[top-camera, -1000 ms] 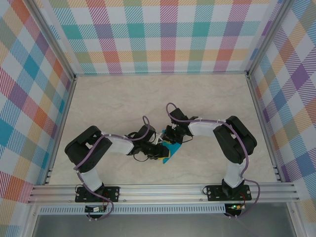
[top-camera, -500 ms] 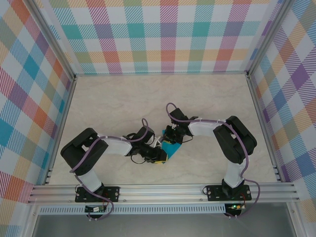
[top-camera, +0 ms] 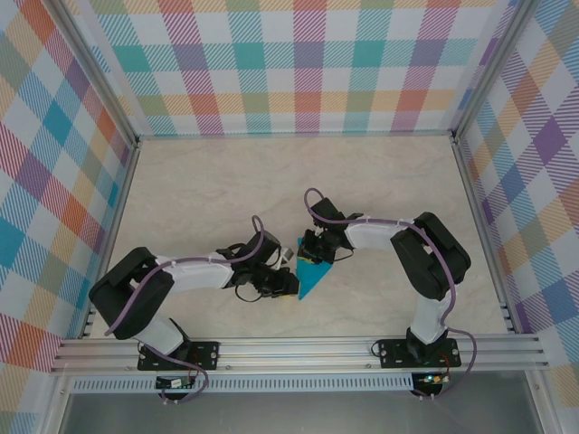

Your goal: Fold a paper plane with a square sheet of paper (pick it up from the middle)

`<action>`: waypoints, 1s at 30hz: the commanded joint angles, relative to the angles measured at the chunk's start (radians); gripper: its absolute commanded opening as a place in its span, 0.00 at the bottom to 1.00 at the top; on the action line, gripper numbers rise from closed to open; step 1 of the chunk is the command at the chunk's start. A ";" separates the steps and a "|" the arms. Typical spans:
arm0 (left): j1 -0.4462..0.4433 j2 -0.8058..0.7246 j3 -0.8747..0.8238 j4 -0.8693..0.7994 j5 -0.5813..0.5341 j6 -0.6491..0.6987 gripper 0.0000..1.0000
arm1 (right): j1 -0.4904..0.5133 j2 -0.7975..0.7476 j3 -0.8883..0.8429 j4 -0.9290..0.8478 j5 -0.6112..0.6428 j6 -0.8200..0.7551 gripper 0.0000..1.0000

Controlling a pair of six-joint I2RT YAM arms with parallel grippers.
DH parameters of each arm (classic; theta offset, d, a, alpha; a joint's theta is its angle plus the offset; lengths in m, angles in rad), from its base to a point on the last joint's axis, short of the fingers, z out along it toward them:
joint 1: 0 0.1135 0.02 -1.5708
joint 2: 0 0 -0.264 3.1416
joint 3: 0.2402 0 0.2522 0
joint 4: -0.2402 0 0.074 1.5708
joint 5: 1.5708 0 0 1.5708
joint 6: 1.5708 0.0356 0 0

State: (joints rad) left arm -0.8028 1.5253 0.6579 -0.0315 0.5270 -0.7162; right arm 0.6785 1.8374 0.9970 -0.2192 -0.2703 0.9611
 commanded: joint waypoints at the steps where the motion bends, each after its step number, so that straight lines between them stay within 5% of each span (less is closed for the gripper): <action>1: -0.006 -0.020 0.025 0.054 -0.155 -0.080 0.18 | 0.006 0.033 -0.020 -0.104 0.065 0.004 0.14; 16: -0.008 0.204 0.098 0.320 -0.133 -0.196 0.16 | 0.006 0.033 -0.021 -0.075 0.042 0.025 0.14; 30: -0.008 0.233 -0.014 0.156 -0.237 -0.156 0.04 | -0.062 -0.065 0.047 -0.099 0.030 -0.067 0.14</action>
State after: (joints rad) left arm -0.8036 1.7412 0.7101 0.2657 0.3523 -0.8967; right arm 0.6487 1.8309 1.0214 -0.2684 -0.2684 0.9405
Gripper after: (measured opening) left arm 0.050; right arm 0.140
